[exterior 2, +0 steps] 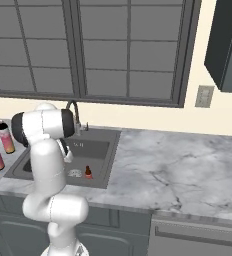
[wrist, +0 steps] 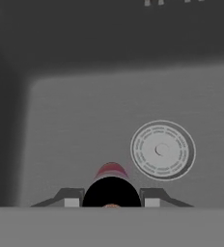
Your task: Place the large bottle from the dining counter next to the other large bottle outside the sink, and place the small bottle from the dining counter next to the other small bottle inside the sink.
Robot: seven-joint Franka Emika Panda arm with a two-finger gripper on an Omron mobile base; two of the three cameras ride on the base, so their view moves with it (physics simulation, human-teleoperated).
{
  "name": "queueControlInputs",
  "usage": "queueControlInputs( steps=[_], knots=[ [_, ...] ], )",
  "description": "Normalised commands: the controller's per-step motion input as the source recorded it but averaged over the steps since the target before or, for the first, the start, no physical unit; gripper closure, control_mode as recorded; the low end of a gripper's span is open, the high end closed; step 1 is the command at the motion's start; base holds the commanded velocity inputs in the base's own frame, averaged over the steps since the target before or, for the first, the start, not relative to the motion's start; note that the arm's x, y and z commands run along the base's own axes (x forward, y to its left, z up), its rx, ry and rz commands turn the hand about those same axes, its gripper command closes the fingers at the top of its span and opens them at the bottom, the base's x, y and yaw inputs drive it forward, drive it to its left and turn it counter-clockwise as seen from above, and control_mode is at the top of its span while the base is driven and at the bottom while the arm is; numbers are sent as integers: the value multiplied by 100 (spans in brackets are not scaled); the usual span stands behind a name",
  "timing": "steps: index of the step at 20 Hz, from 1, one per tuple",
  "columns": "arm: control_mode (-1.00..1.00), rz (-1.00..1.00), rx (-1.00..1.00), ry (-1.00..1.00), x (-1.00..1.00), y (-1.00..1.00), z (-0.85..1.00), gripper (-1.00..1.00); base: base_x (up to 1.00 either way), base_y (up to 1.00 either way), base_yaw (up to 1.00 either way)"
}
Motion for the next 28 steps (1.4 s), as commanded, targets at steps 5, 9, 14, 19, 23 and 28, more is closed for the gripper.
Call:
queueControlInputs(
  steps=[5, 9, 14, 19, 23, 28],
  knots=[
    [-100, 0, 0, 1, 34, 0, -1, 100, 0, 0, 0],
    [-100, 0, 0, 0, 32, 1, -1, 100, 0, 0, 0],
    [-100, 0, 0, 0, 8, 4, -12, 100, 0, 0, 0],
    [-100, 0, 0, 0, 2, 5, -22, 100, 0, 0, 0],
    [-100, 0, 0, 0, 0, 3, -26, 100, 0, 0, 0],
    [-100, 0, 0, 0, 0, 2, -21, 100, 0, 0, 0]
  ],
)
